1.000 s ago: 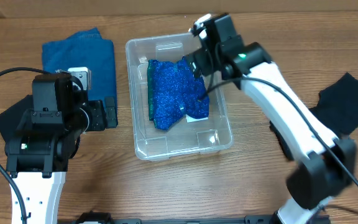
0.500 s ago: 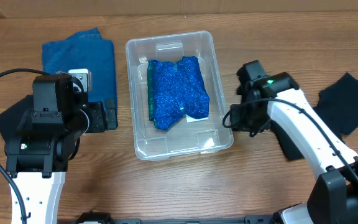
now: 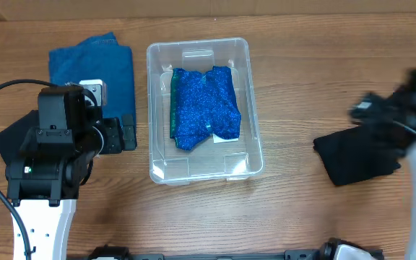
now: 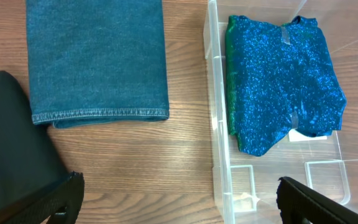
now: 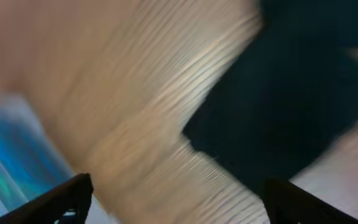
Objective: Pack container
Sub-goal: 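Move the right gripper to the black cloth on the right, then grasp the black cloth with the right gripper and drop it into the bin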
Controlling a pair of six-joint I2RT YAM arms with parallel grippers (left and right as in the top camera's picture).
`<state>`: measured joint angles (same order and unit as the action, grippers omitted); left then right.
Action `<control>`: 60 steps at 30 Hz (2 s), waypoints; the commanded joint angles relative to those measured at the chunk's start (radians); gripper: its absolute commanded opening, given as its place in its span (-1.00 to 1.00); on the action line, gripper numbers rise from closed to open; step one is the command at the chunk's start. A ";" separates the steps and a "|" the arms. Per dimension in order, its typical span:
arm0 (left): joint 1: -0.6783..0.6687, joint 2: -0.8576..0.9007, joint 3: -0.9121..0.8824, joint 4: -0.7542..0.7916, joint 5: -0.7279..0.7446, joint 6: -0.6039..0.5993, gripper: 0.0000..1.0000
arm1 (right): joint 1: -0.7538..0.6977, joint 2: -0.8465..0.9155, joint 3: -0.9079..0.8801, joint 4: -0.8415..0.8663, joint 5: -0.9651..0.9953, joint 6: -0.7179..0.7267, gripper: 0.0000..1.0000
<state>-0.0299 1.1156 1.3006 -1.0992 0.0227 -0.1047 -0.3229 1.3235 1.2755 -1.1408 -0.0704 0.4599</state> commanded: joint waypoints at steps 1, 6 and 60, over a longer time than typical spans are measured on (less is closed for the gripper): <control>0.008 -0.001 0.023 0.007 -0.004 -0.007 1.00 | -0.220 -0.021 -0.066 -0.006 -0.034 0.077 0.87; 0.008 0.000 0.023 0.008 -0.004 -0.007 1.00 | -0.446 -0.020 -0.359 0.166 -0.156 0.077 0.84; 0.008 0.003 0.023 0.018 -0.004 -0.008 1.00 | 0.973 0.346 0.115 0.186 -0.101 -1.385 1.00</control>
<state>-0.0299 1.1160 1.3010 -1.0813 0.0227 -0.1047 0.6613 1.6535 1.3739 -1.0424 -0.2440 -0.9699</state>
